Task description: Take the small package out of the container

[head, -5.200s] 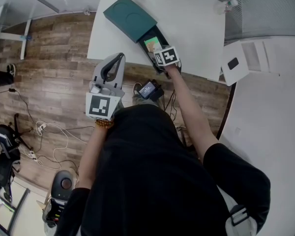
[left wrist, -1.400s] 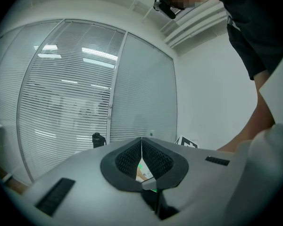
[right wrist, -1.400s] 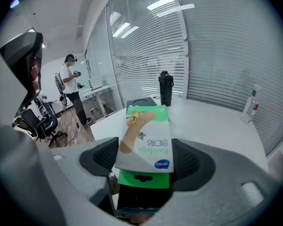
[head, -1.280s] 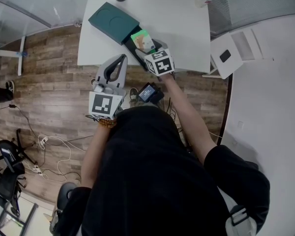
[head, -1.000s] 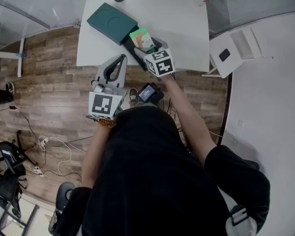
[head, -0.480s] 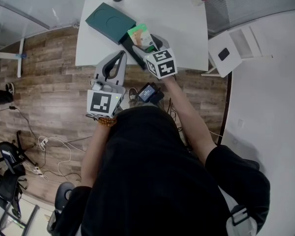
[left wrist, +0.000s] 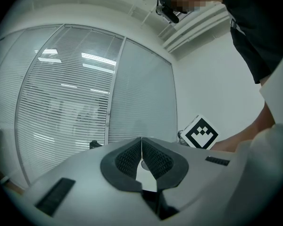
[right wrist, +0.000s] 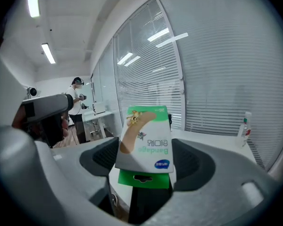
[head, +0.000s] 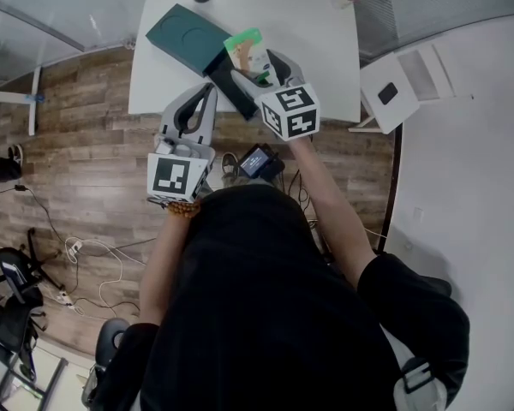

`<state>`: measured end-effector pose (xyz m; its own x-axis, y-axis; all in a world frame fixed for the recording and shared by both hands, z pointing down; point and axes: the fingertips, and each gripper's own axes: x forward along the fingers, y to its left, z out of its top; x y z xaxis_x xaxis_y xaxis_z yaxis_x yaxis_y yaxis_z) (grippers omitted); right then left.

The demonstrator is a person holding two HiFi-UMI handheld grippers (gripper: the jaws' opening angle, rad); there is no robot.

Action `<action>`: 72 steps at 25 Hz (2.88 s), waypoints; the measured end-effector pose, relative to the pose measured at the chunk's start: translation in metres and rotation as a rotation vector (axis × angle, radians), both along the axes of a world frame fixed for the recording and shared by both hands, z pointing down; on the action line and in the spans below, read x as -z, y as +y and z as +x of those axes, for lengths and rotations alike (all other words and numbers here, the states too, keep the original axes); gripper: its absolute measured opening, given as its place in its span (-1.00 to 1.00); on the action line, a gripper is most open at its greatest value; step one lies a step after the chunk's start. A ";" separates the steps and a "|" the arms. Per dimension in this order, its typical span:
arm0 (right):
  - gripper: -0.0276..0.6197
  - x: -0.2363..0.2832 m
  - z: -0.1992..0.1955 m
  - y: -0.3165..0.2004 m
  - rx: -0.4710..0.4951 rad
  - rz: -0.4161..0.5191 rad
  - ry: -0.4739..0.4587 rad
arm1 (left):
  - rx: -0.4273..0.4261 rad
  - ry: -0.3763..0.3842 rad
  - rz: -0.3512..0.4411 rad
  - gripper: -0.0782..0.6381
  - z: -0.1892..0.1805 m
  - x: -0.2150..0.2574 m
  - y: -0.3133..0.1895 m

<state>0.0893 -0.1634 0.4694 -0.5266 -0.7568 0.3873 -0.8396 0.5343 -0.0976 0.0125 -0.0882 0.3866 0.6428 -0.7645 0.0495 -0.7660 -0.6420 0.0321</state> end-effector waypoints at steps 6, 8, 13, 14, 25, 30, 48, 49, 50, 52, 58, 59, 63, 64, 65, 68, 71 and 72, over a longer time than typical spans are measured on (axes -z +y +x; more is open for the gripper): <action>0.16 0.030 0.003 -0.004 -0.009 0.073 -0.035 | -0.003 0.012 -0.023 -0.78 0.008 0.009 -0.004; 0.16 0.038 0.004 -0.004 -0.014 0.093 -0.043 | -0.005 0.010 -0.015 -0.78 0.009 0.012 -0.006; 0.16 0.057 0.006 -0.005 -0.020 0.136 -0.059 | -0.001 0.000 0.018 -0.78 0.009 0.023 -0.014; 0.16 0.060 0.005 -0.005 -0.021 0.144 -0.062 | -0.001 -0.003 0.025 -0.78 0.009 0.025 -0.015; 0.16 0.101 0.010 0.001 -0.053 0.243 -0.104 | -0.015 -0.008 0.089 -0.78 0.017 0.051 -0.021; 0.16 0.126 0.015 0.007 -0.083 0.345 -0.125 | -0.022 0.003 0.107 -0.78 0.019 0.060 -0.023; 0.16 0.153 0.010 0.024 -0.036 0.445 -0.139 | -0.036 0.006 0.139 -0.78 0.025 0.070 -0.025; 0.16 0.153 0.010 0.025 -0.033 0.449 -0.142 | -0.035 0.006 0.137 -0.78 0.025 0.070 -0.026; 0.16 0.153 0.010 0.025 -0.029 0.453 -0.146 | -0.035 0.005 0.134 -0.78 0.026 0.069 -0.026; 0.16 0.153 0.009 0.028 -0.024 0.464 -0.152 | -0.032 0.002 0.126 -0.78 0.025 0.067 -0.025; 0.16 0.154 0.008 0.034 -0.020 0.493 -0.163 | -0.025 -0.007 0.121 -0.78 0.021 0.061 -0.024; 0.16 0.153 0.008 0.037 -0.020 0.494 -0.163 | -0.024 -0.008 0.121 -0.78 0.021 0.060 -0.022; 0.16 0.147 0.009 0.043 -0.022 0.491 -0.166 | -0.025 -0.013 0.118 -0.78 0.022 0.056 -0.017; 0.16 0.146 0.009 0.043 -0.021 0.490 -0.165 | -0.025 -0.017 0.117 -0.78 0.023 0.055 -0.016; 0.16 0.145 0.008 0.045 -0.019 0.490 -0.164 | -0.024 -0.019 0.114 -0.78 0.023 0.054 -0.015; 0.16 0.142 0.008 0.048 -0.014 0.486 -0.164 | -0.021 -0.022 0.107 -0.78 0.023 0.050 -0.014; 0.16 0.137 0.011 0.054 -0.011 0.483 -0.168 | -0.022 -0.022 0.104 -0.78 0.027 0.047 -0.010; 0.16 0.134 0.013 0.057 -0.011 0.481 -0.167 | -0.023 -0.023 0.105 -0.78 0.029 0.046 -0.007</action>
